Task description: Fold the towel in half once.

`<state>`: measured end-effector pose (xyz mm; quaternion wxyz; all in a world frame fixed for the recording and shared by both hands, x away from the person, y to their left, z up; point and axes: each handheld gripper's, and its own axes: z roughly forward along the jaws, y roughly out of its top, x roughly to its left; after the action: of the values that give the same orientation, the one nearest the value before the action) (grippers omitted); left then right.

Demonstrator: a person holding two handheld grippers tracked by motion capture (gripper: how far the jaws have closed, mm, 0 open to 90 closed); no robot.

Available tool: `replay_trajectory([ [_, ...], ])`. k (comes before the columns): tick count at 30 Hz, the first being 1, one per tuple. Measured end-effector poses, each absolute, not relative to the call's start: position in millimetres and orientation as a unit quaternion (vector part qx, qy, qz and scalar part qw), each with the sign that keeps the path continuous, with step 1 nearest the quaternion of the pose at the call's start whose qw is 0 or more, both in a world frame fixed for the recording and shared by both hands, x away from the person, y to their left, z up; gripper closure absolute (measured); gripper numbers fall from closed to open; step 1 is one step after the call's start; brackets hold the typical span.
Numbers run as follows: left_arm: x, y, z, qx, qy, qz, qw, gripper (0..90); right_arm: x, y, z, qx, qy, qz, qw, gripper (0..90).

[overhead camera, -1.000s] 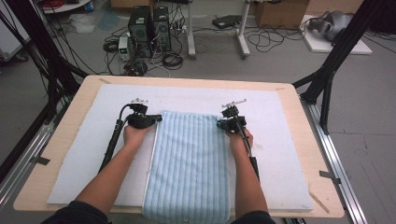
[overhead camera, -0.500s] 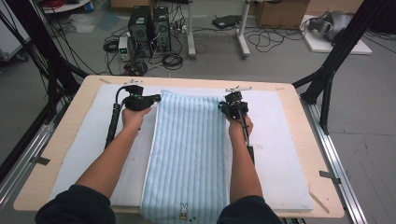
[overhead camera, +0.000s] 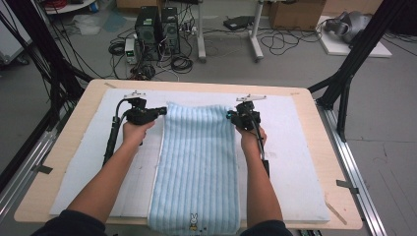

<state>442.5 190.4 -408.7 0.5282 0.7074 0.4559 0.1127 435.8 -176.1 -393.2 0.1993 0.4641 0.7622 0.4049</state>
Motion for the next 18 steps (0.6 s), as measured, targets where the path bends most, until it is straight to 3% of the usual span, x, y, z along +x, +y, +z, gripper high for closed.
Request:
replay_trajectory([
  [18,383,199,-419,0.726,0.411,0.086,0.545,88.4,379,-184,-403,0.438,0.771,0.433,0.161,86.0],
])
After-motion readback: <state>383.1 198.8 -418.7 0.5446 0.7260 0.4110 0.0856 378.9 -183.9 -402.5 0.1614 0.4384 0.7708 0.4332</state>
